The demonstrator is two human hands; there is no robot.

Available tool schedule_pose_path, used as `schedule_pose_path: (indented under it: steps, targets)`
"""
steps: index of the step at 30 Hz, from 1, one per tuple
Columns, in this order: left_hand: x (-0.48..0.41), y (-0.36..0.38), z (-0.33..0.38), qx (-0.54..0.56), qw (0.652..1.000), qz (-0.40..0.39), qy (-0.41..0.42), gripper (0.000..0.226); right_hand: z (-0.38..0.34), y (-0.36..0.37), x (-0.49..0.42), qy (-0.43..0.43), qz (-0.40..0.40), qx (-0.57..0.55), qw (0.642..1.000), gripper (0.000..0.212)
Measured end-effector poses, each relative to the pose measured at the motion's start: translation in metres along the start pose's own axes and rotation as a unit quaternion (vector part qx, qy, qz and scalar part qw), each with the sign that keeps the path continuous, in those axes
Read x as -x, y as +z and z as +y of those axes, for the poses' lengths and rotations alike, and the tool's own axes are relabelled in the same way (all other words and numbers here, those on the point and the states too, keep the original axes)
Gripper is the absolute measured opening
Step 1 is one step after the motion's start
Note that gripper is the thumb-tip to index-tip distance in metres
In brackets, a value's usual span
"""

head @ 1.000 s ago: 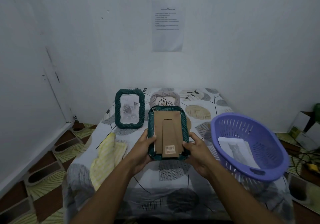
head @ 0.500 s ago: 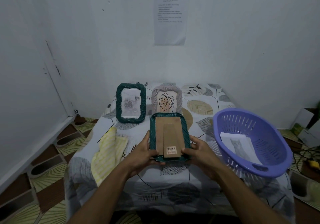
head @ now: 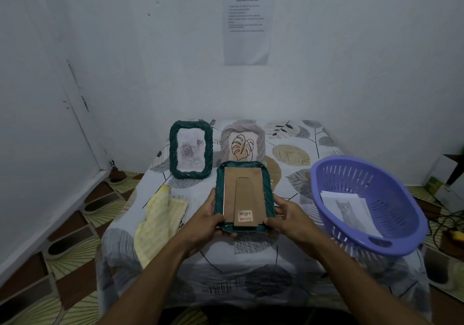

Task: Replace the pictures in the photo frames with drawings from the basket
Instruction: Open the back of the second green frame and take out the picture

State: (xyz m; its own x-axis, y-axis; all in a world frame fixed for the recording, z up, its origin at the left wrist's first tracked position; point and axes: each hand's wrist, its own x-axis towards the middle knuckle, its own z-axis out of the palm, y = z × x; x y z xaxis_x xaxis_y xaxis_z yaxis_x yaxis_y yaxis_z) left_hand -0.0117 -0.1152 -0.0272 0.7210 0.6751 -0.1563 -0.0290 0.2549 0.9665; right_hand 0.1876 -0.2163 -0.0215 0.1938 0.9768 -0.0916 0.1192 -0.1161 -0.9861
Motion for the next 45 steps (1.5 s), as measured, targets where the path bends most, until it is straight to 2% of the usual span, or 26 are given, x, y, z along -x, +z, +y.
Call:
schedule_pose_path:
  steps: [4,7,15,18,20,23,26,29,33,37,41,45]
  targets:
    - [0.0,0.0,-0.002,-0.007,1.0,0.008,0.0,0.083,-0.001,0.0,0.0,-0.013,0.004,0.076,0.997,0.068]
    - [0.002,0.002,0.0,-0.004,1.0,0.006,0.009,0.077,0.001,0.0,0.0,-0.011,0.003,0.075,0.997,0.07]
    - [0.004,0.01,0.005,0.019,0.999,0.0,0.04,0.066,0.006,0.005,-0.004,0.004,0.023,-0.044,0.999,0.06]
    - [0.0,0.01,0.003,0.02,0.998,0.036,0.037,0.06,0.01,0.005,-0.006,0.016,0.027,-0.086,0.996,0.062]
    - [-0.005,0.006,-0.001,-0.007,0.996,0.082,0.037,0.048,0.009,0.005,-0.005,0.028,0.036,-0.102,0.994,0.059]
    - [-0.01,-0.001,-0.004,-0.116,0.982,0.14,0.048,0.032,0.009,0.003,-0.004,0.056,0.077,-0.032,0.995,0.046]
    - [-0.013,-0.004,-0.006,-0.224,0.955,0.184,0.058,0.028,0.009,-0.001,-0.004,0.084,0.112,0.115,0.983,0.031]
    - [-0.017,-0.003,-0.009,-0.298,0.935,0.187,0.043,0.027,0.01,-0.005,-0.004,0.087,0.115,0.192,0.971,0.026]
    - [-0.022,0.003,-0.012,-0.367,0.912,0.179,0.039,0.026,0.013,-0.011,-0.001,0.094,0.126,0.219,0.963,0.021]
    - [-0.023,0.008,-0.016,-0.393,0.903,0.171,0.022,0.023,0.013,-0.017,0.002,0.082,0.129,0.248,0.957,0.028]
    - [-0.024,0.009,-0.016,-0.45,0.876,0.169,0.03,0.02,0.012,-0.02,0.003,0.086,0.139,0.279,0.946,0.026]
    - [-0.024,0.01,-0.016,-0.456,0.873,0.172,0.032,0.02,0.012,-0.022,0.003,0.094,0.146,0.278,0.945,0.029]
